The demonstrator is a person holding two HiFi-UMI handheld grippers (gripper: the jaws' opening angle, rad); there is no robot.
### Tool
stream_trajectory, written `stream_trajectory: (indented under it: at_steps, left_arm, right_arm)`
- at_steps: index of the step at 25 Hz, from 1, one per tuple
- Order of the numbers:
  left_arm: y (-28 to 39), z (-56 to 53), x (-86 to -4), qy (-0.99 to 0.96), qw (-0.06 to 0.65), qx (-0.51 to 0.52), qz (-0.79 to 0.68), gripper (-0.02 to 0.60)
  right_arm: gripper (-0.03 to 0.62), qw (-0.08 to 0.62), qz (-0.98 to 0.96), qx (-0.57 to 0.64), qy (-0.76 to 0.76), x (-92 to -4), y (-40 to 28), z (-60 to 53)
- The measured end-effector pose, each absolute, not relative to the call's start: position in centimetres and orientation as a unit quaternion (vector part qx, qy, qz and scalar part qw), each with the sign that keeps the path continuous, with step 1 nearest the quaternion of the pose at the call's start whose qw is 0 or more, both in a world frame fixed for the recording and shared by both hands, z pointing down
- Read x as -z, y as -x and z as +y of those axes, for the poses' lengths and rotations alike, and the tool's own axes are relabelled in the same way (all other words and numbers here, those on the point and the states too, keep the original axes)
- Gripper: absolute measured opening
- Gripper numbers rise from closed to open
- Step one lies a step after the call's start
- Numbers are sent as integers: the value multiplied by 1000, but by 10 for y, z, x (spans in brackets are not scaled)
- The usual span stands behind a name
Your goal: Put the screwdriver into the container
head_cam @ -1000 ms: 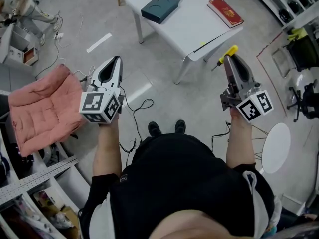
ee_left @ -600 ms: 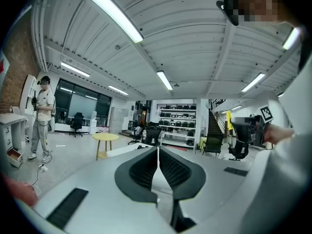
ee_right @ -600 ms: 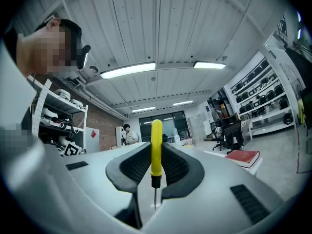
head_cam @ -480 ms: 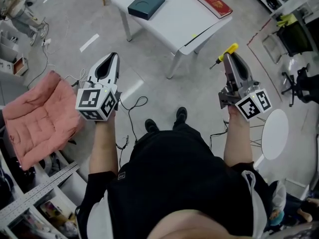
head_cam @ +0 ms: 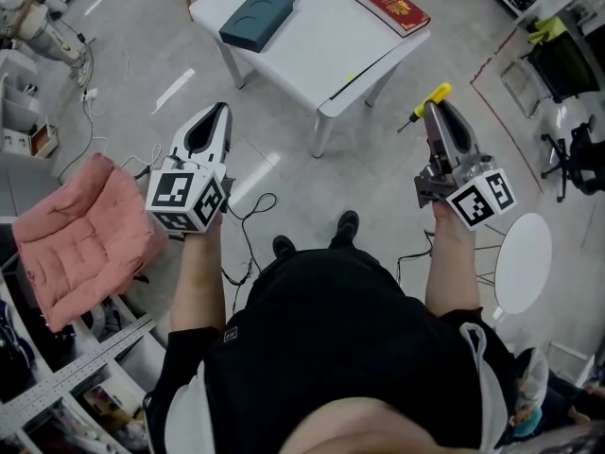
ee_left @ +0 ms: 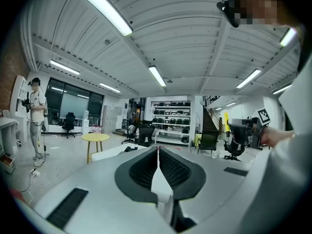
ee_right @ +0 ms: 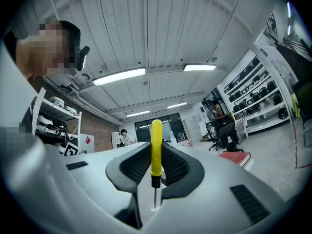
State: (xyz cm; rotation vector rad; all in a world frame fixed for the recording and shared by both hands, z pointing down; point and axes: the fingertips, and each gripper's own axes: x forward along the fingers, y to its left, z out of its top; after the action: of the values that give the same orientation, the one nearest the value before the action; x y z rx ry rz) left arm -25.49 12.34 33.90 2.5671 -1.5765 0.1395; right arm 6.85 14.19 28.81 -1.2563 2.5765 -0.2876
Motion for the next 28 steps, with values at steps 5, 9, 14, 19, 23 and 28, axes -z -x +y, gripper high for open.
stream_trajectory:
  at_steps: [5,9,14,19,23,28]
  left_arm:
    - [193,93,-336,-853,65,-46,-516,25]
    - [145,71,-333,-854,69,-45,-514,25]
    - [92,53,-330,-855,65,-51,-513,25]
    - [55,41,-333,-855,64,-57,-511,25]
    - [41,32,-336,-855,60,-57,-511,25]
    - [32,12,-339,-856,58,-54,-511,25]
  right_arm:
    - [78,136,885,102,434,-291,-131,116]
    - [78,143,882,105,436,-292,-182,100]
    - [78,151,882,120,430,-301,-230,85]
    - [78,151,884,125,423,-306,-257,77]
    - [78,148,884,124,426,-308,-273,73]
    - [78,143,880,119,437,-305,-290,60]
